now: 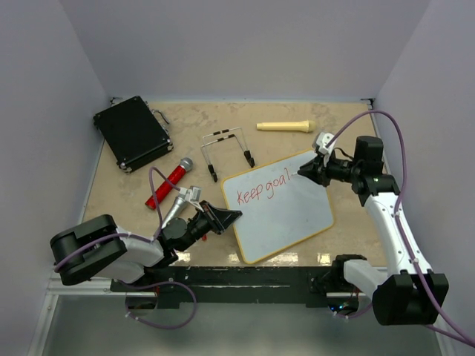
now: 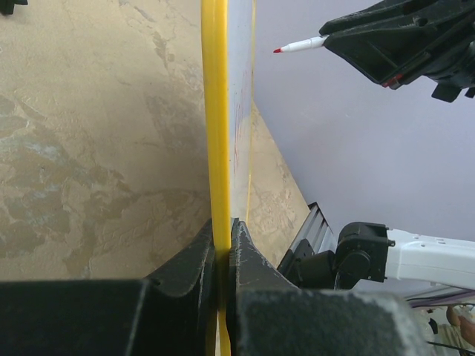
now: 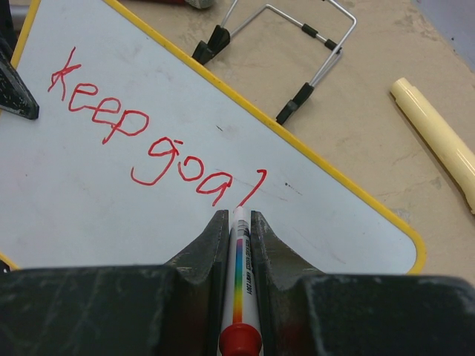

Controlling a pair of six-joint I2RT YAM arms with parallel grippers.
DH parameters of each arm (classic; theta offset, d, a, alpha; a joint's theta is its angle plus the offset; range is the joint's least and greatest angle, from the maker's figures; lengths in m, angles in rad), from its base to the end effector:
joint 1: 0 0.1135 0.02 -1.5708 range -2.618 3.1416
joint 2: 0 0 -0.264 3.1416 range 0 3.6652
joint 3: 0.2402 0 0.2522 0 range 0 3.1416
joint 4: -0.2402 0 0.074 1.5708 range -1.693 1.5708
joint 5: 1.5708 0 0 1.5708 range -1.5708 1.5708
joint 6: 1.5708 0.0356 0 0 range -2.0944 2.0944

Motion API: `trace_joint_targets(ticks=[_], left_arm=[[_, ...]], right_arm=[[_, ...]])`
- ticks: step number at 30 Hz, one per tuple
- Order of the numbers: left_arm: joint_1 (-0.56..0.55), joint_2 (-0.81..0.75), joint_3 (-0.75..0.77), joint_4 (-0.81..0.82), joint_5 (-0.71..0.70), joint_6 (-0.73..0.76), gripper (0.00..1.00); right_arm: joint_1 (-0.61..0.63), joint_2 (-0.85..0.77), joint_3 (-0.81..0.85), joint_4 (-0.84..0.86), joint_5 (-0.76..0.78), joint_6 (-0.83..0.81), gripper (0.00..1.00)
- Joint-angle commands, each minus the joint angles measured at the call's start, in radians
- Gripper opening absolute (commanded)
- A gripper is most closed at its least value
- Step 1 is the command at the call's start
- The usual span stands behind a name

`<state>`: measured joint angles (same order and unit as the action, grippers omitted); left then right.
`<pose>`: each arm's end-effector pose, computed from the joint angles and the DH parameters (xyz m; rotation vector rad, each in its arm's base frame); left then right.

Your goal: Write a sentence on the whiteboard

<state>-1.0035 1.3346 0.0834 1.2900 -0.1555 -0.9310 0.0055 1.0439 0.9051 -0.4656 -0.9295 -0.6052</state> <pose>0.1128 -0.1667 0.1607 -0.0763 1.7112 -1.3858 0.2164 0.0297 0.3131 -1.0494 1.6643 0.6165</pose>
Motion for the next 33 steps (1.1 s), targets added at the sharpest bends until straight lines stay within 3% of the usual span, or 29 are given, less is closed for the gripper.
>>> trace_joint_targets(ticks=[1,19,33], left_arm=[[0.0,-0.009,-0.002,0.034,-0.004,0.081,0.0],[0.0,0.014,-0.002,0.058,0.004,0.083,0.0],[0.0,0.017,0.007,0.058,0.011,0.087,0.0]], right_arm=[[-0.004,0.033,0.049,-0.03,-0.017,-0.018,0.0],[-0.002,0.018,-0.028,0.171,0.101,0.159,0.0],[-0.002,0.05,-0.048,0.202,0.119,0.174,0.0]])
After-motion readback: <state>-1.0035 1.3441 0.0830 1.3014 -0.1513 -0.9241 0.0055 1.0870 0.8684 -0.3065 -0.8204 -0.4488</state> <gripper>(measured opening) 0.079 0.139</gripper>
